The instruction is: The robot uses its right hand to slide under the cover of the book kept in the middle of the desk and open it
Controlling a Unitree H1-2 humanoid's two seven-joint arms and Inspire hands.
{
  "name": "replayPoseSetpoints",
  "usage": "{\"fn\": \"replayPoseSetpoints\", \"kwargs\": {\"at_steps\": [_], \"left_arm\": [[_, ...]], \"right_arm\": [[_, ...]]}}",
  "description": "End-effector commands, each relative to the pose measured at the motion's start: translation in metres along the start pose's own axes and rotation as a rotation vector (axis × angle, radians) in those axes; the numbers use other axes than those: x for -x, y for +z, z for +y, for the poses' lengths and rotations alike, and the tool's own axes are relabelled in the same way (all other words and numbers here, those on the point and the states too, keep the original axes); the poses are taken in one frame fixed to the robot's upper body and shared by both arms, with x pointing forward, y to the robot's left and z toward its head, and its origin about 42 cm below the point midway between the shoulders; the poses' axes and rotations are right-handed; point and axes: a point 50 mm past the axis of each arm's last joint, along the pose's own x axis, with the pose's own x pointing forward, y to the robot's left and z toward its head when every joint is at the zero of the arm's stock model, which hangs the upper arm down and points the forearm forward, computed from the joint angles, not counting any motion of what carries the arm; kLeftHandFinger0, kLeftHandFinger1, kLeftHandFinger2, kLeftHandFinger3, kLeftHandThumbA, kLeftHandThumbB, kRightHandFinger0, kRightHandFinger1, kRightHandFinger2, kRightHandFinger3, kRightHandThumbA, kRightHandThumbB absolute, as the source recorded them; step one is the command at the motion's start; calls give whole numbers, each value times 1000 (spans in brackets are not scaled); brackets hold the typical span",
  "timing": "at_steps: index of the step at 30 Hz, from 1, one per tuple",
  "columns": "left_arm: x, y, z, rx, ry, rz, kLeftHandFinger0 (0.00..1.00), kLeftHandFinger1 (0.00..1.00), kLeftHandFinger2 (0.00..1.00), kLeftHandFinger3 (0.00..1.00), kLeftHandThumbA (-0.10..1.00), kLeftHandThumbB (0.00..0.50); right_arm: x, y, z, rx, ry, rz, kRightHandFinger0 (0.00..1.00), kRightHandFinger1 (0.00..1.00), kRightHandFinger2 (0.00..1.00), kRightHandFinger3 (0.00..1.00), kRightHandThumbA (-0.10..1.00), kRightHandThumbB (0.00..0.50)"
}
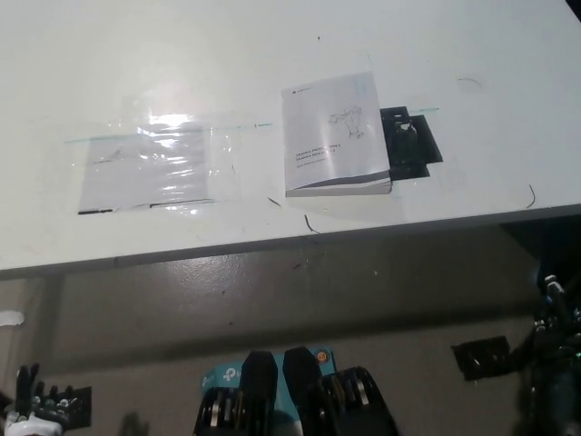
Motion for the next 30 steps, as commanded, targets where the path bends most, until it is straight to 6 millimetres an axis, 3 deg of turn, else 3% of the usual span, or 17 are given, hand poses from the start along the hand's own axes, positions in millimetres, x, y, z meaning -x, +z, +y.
{"fn": "replayPoseSetpoints", "kwargs": {"at_steps": [1, 5, 9, 11, 14, 18, 23, 30], "left_arm": [[-6, 14, -15, 43, -7, -30, 942, 1000, 1000, 1000, 1000, 21], [-6, 14, -14, 53, -15, -26, 966, 1000, 1000, 1000, 1000, 35], [-7, 19, -14, 56, 7, -37, 936, 1000, 1000, 1000, 1000, 40], [-6, 19, -13, 47, -11, -32, 978, 1000, 1000, 1000, 1000, 30], [-8, 20, -12, 57, 3, -32, 932, 1000, 1000, 1000, 1000, 42], [-8, 20, -11, 58, -1, -31, 967, 1000, 1000, 1000, 1000, 58], [-9, 22, -11, 55, -2, -37, 988, 1000, 1000, 1000, 1000, 34], [-8, 21, -13, 68, -1, -43, 951, 1000, 1000, 1000, 1000, 40]], "right_arm": [[-4, 44, 33, -151, -3, -89, 1000, 1000, 1000, 1000, 1000, 147], [-3, 78, 49, -189, 2, -181, 1000, 1000, 1000, 1000, 1000, 122], [2, 93, 71, -209, 36, -221, 1000, 1000, 1000, 1000, 1000, 96], [7, 104, 79, -222, 31, -250, 1000, 1000, 1000, 1000, 1000, 93], [17, 120, 93, -265, 23, -287, 1000, 1000, 1000, 1000, 1000, 66], [30, 130, 108, -263, 32, -312, 1000, 1000, 1000, 1000, 1000, 89], [46, 138, 129, -262, 66, -351, 1000, 1000, 1000, 1000, 1000, 102], [81, 141, 155, -274, 271, -417, 1000, 1000, 1000, 1000, 1000, 124]]}}
